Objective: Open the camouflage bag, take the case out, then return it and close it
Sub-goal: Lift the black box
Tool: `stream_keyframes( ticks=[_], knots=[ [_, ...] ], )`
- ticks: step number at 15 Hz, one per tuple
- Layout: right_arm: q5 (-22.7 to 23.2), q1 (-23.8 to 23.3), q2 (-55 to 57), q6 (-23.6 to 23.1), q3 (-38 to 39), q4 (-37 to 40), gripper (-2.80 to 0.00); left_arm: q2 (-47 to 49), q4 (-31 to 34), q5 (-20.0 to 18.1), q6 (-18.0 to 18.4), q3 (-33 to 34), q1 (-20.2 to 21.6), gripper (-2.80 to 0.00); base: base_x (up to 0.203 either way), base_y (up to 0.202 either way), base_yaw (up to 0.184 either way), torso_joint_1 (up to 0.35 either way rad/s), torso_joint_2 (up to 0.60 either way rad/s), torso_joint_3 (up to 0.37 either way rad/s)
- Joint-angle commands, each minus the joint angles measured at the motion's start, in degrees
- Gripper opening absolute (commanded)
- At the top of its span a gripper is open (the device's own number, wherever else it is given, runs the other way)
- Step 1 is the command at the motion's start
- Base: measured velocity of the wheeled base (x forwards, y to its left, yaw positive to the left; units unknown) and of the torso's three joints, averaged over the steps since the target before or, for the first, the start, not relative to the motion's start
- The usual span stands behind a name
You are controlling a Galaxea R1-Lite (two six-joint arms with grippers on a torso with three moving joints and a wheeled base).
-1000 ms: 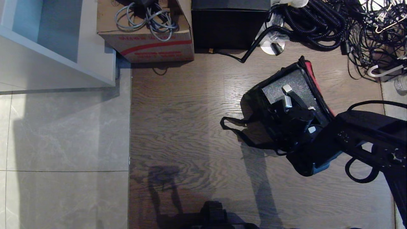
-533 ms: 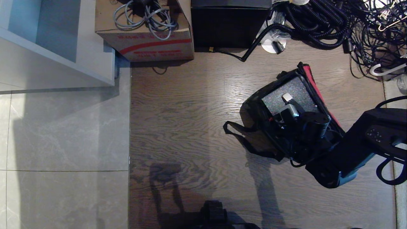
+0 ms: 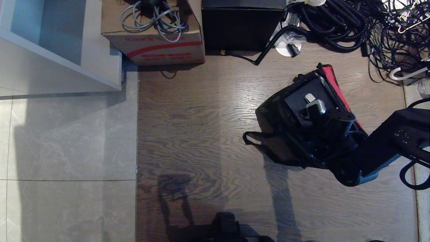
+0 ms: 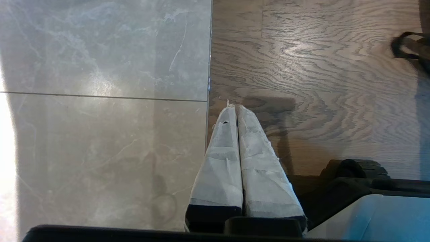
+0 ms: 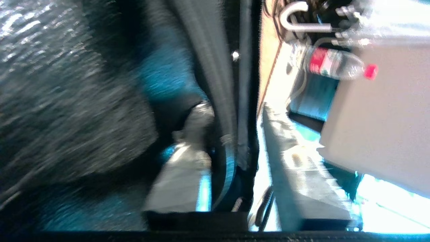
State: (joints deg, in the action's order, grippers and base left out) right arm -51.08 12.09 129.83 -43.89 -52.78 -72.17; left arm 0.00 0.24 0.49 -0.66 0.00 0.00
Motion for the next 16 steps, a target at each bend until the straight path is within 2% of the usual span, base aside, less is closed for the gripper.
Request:
stream_keyframes(
  ticks=[1,7,12,13,16],
  knots=[
    [-0.25,-0.67,0.16,1.35,-0.75,1.33,0.00,0.00,0.02,0.04,-0.04,0.00,0.00,-2.80,0.000,0.000,0.000,0.000,0.00,0.000],
    [-0.25,-7.69,1.51,5.85,-6.19,9.47,0.00,0.00,0.02,0.04,-0.04,0.00,0.00,-2.80,0.000,0.000,0.000,0.000,0.00,0.000],
    [-0.43,-8.75,5.16,7.12,-8.78,10.91,0.00,0.00,0.02,0.04,-0.04,0.00,0.00,-2.80,0.000,0.000,0.000,0.000,0.00,0.000],
    [-0.40,-8.75,4.78,7.50,-7.94,11.06,-2.80,0.00,0.02,0.04,-0.04,0.00,0.00,-2.80,0.000,0.000,0.000,0.000,0.00,0.000],
    [-0.57,-7.45,1.95,8.80,-6.08,11.34,-2.80,0.00,0.02,0.04,-0.04,0.00,0.00,-2.80,0.000,0.000,0.000,0.000,0.00,0.000]
  ],
)
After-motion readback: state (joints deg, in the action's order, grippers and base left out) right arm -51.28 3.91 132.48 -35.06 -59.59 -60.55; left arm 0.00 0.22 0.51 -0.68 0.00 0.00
